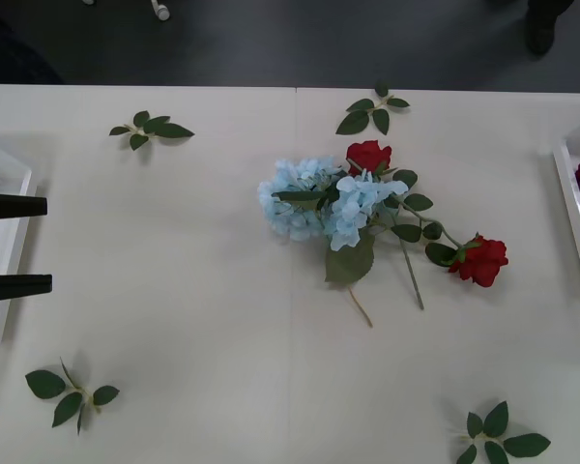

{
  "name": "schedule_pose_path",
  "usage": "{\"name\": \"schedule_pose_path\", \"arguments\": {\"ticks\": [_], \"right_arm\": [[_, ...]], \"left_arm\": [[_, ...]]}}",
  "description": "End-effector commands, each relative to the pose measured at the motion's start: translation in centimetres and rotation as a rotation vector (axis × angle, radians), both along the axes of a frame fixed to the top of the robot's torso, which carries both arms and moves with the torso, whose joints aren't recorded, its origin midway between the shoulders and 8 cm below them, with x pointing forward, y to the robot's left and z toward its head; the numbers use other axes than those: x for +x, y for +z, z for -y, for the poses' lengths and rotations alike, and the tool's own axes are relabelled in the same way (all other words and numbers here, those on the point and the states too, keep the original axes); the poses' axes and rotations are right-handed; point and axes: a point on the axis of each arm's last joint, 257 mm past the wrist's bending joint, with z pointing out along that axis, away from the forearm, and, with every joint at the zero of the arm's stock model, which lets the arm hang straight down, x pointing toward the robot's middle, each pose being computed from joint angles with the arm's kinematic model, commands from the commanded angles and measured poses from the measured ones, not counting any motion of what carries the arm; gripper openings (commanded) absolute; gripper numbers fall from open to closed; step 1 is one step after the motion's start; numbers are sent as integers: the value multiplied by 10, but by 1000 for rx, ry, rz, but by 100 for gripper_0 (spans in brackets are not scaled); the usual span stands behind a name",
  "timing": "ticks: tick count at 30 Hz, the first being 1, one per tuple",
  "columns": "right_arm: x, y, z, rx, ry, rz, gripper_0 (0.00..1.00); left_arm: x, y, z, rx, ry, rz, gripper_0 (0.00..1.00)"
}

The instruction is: Put the red flowers into the right box and the blue flowers into the left box

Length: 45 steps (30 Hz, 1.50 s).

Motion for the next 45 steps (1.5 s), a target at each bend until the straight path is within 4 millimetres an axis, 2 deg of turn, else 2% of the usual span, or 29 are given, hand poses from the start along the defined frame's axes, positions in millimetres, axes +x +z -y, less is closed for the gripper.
{"name": "schedule_pose_path", "arguments": {"ticks": [1,9,20,27,32,35,40,41,42,45], "right_arm": [[14,14,-3,-8,14,51,77],[15,15,1,-17,-6,60,78],[17,19,-3,10,-4,78,78],[14,36,-19,27,18,78,78],[10,52,-47,68,0,79,78],[11,58,-72,90,-16,79,78],[18,58,-134,213,-95,106,77],[19,58,-141,228,-107,109,77],[22,56,-158,270,-141,125,77],[25,49,-190,329,-201,147,78]], "left_arm": [[5,11,-4,31,-6,65,100],[5,11,-4,31,-6,65,100],[5,11,-4,31,-6,65,100],[5,11,-4,31,-6,65,100],[5,11,-4,31,-6,65,100],[5,11,-4,31,-6,65,100],[5,11,-4,31,-6,65,100],[5,11,-4,31,-6,65,100],[5,11,-4,31,-6,65,100],[5,11,-4,31,-6,65,100]]}}
